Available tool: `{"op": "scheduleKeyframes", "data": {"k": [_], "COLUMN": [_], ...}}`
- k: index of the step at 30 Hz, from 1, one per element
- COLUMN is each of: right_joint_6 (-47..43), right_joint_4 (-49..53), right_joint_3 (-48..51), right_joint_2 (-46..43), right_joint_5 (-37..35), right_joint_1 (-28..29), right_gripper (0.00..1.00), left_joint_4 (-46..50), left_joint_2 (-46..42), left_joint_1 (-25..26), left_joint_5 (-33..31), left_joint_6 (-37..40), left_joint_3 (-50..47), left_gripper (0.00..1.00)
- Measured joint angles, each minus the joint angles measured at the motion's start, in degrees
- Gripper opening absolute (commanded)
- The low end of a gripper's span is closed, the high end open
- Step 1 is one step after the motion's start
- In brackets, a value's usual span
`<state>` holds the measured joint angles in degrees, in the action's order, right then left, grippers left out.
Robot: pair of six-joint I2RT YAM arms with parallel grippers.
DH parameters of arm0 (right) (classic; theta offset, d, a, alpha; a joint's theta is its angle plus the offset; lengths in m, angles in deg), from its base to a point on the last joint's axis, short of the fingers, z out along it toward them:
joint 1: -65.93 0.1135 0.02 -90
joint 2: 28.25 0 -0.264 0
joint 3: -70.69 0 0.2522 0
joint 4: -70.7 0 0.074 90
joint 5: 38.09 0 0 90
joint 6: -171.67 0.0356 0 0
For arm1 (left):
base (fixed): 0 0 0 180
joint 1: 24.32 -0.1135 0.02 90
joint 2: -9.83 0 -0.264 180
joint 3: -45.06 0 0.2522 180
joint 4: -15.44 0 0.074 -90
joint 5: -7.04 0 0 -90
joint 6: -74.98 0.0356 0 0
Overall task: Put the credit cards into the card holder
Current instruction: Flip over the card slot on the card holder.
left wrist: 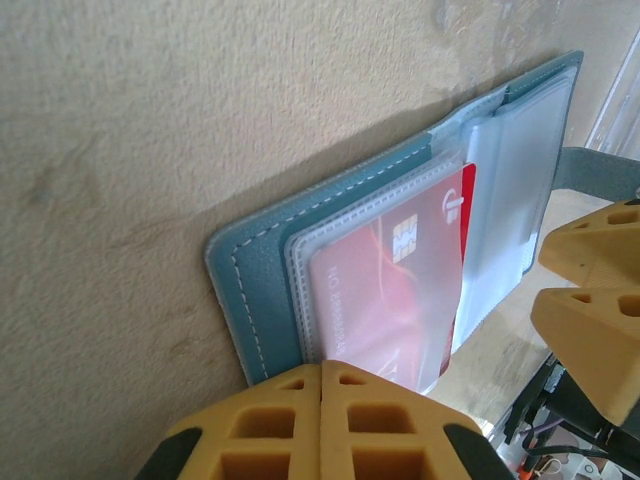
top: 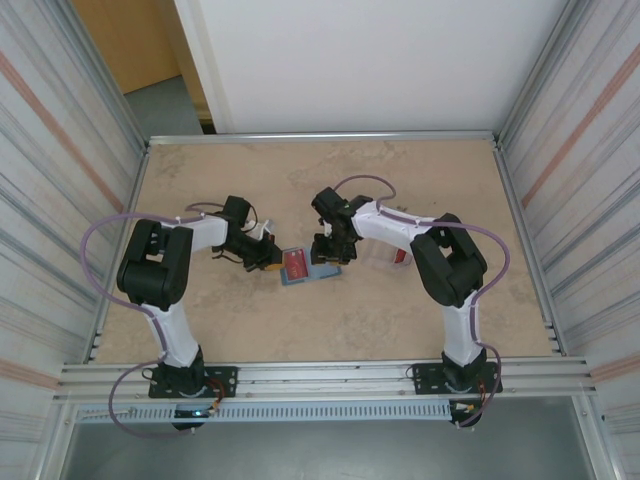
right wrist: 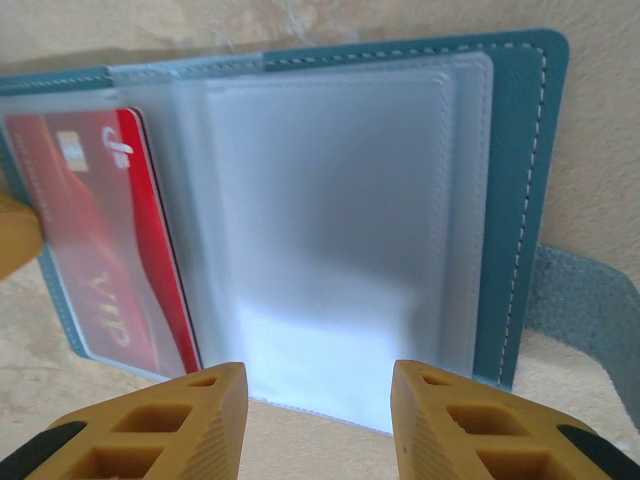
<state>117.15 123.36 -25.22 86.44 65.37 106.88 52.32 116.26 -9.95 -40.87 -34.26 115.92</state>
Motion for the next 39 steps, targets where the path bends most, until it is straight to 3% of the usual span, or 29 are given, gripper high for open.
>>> {"op": "scheduleKeyframes", "data": {"k": [31,39], "right_joint_6": [1.5,1.6], "right_joint_4": [-8.0,-8.9], "right_joint_3": [-0.9,-0.9], "right_joint_2": [3.4,3.5], "right_joint_5": [7.9,9.0], "right_joint_1": [0.4,1.1], "right_gripper": [0.38,0.38], "left_joint_4": [0.7,6.2], "left_joint_2": [1.3,1.3], "left_joint_1": [0.0,-0.1], "left_joint_5": [0.2,2.6], "left_joint_6": [0.2,0.9], "left_joint_3": [1.3,8.8], "left_gripper": [0.00,0.00]}}
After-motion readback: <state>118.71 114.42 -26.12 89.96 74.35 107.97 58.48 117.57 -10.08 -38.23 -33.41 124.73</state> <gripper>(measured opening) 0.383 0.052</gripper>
